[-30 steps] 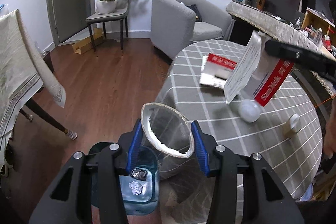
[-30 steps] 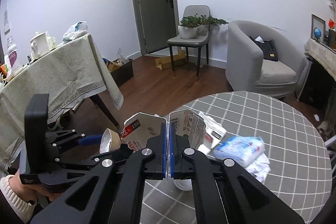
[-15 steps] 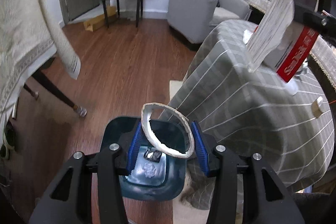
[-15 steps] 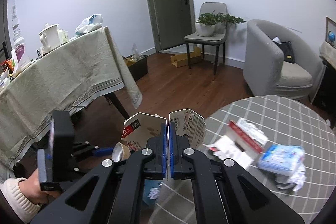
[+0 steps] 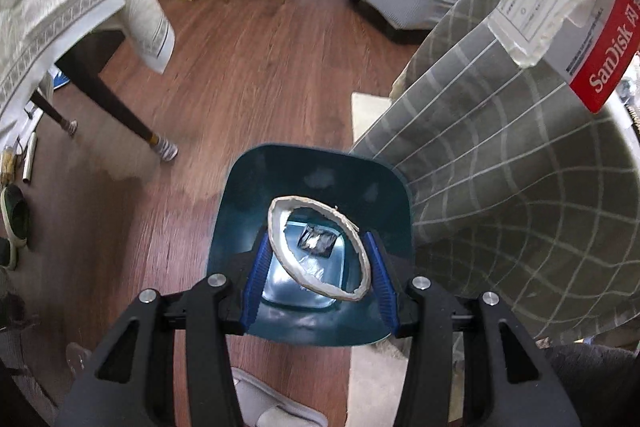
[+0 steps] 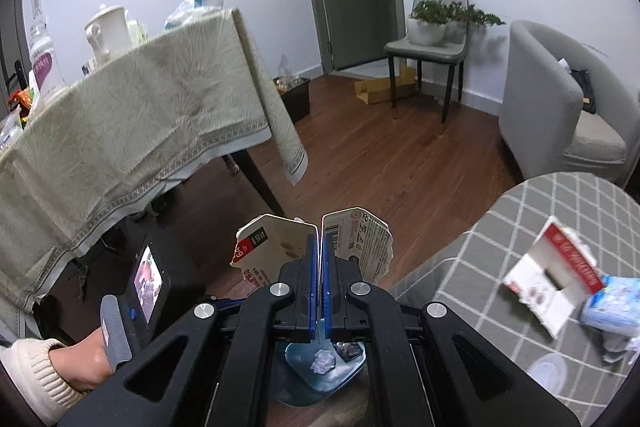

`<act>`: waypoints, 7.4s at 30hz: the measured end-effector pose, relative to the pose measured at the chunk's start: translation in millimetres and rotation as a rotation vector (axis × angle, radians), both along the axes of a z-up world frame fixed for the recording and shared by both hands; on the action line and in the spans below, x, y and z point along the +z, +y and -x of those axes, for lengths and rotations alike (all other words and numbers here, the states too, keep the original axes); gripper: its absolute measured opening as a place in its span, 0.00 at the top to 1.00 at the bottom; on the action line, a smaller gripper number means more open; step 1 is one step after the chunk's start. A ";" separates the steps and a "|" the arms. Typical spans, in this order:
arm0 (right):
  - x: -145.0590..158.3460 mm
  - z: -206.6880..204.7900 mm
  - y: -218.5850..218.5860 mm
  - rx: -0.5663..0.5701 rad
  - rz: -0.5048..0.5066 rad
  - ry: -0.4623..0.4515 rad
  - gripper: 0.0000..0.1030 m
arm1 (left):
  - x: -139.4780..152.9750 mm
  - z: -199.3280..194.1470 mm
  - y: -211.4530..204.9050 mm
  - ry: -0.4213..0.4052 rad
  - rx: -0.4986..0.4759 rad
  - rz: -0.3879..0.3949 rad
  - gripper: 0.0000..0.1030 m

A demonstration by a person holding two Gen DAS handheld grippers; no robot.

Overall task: Collect trash
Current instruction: 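Carry the lid ring and SanDisk packaging over the teal bin, then open the left tool to drop the ring while the right tool releases the packaging, then lift both open tools from the bin and move them over the table, then close the left tool on the clear plastic lid while the right tool grasps the brown tape roll, then carry the clear lid and tape roll over the teal bin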

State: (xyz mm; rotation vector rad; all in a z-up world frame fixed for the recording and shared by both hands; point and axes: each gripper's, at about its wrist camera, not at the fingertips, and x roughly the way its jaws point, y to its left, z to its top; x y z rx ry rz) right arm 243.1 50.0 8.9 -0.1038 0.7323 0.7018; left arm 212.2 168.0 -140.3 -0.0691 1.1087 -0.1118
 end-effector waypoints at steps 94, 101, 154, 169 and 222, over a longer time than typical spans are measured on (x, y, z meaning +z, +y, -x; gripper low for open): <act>-44.0 7.5 32.8 0.022 0.081 0.109 0.44 | 201.0 54.7 13.4 -0.551 0.102 0.116 0.53; -18.0 12.7 -10.5 -0.025 0.071 0.036 0.40 | 196.9 44.7 -14.9 -0.539 0.060 0.102 0.47; -39.1 61.3 -243.8 -0.420 0.118 0.028 0.06 | 92.2 -36.9 -260.6 -0.293 -0.261 0.040 0.55; -43.6 58.5 -248.9 -0.496 0.128 0.021 0.06 | 97.5 -31.0 -258.8 -0.319 -0.247 0.043 0.59; 28.2 37.1 -142.5 -0.333 0.011 -0.139 0.43 | 115.4 7.4 -113.3 -0.359 -0.088 0.062 0.59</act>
